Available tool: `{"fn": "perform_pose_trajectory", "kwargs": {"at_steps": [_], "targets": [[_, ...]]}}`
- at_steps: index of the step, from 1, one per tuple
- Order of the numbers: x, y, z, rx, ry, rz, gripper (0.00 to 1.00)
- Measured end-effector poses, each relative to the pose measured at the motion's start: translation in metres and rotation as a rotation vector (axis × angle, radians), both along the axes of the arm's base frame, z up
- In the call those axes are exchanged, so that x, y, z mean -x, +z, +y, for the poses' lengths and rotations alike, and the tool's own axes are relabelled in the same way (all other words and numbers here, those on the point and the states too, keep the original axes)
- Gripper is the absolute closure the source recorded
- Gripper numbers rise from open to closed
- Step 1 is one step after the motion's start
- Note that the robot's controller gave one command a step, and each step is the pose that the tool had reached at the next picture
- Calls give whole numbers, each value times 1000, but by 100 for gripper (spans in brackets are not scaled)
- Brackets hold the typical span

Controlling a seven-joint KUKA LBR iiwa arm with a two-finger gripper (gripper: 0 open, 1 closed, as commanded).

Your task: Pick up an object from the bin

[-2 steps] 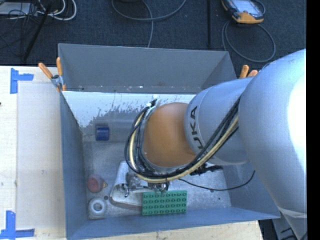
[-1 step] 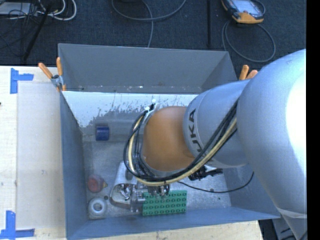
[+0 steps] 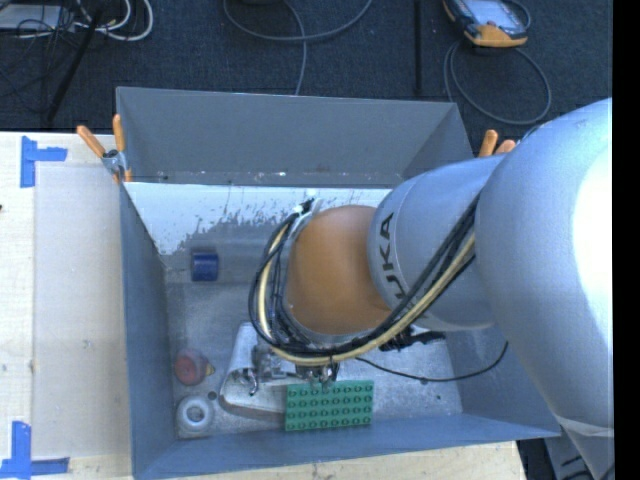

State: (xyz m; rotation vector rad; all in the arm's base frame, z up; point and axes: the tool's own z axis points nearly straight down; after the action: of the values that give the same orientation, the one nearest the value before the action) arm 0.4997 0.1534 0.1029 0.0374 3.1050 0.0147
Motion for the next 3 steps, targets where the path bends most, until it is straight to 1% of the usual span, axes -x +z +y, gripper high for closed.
{"fn": "perform_pose_trajectory", "kwargs": {"at_steps": [1, 2, 3], "targets": [[9, -4, 2, 4, 5, 35, 0], [0, 0, 0, 0, -1, 1, 100], [10, -5, 1, 4, 4, 36, 0]]}}
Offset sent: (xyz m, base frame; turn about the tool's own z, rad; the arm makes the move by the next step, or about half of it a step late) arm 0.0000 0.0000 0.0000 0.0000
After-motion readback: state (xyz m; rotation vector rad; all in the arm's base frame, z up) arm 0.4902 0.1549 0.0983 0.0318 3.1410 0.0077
